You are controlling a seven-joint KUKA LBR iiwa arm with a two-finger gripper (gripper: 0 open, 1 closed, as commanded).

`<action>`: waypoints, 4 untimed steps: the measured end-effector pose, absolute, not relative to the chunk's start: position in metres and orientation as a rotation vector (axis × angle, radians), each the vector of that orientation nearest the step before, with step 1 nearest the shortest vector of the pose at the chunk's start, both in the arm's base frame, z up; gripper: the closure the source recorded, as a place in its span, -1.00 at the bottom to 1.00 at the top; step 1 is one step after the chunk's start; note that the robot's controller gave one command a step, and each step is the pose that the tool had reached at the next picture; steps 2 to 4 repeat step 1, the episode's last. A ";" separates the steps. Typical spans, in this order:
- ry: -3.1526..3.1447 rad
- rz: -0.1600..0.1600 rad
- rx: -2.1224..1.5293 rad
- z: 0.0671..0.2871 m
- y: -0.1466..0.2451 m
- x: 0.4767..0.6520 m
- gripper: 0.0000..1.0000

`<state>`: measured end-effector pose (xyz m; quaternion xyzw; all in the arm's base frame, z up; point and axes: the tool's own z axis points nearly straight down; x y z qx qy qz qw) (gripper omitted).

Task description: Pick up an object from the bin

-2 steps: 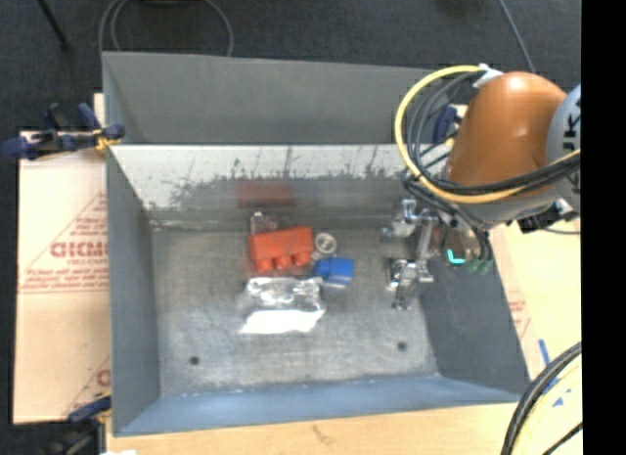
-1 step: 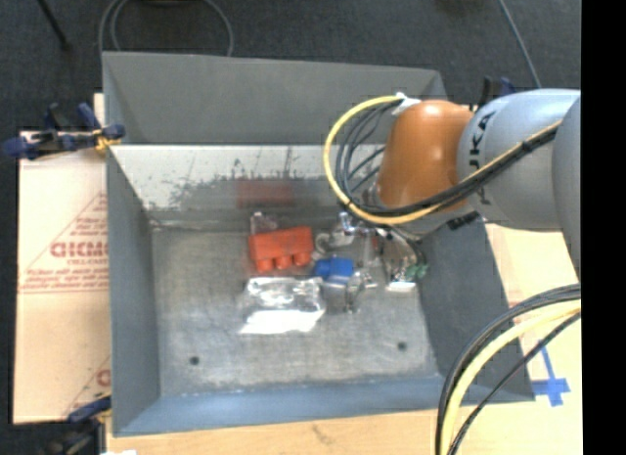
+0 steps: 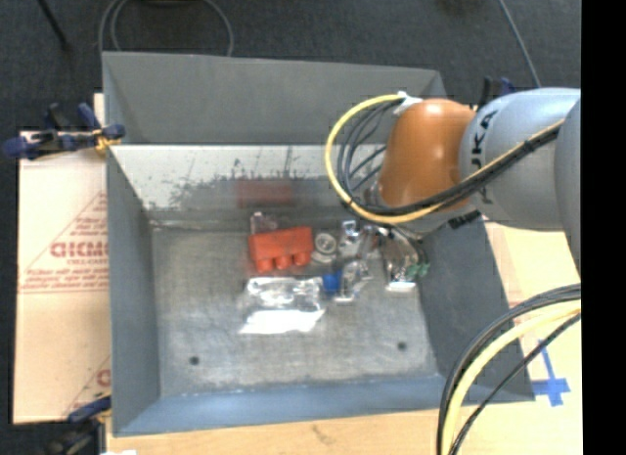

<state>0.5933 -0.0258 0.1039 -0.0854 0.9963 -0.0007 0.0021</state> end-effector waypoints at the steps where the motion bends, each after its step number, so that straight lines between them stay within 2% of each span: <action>1: 3.080 -0.006 -0.543 0.280 -0.017 0.600 1.00; 4: 3.080 -0.006 -0.543 0.280 -0.017 0.600 1.00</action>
Offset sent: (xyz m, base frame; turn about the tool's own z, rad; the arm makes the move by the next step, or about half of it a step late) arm 0.0044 0.0100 0.1703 -0.1789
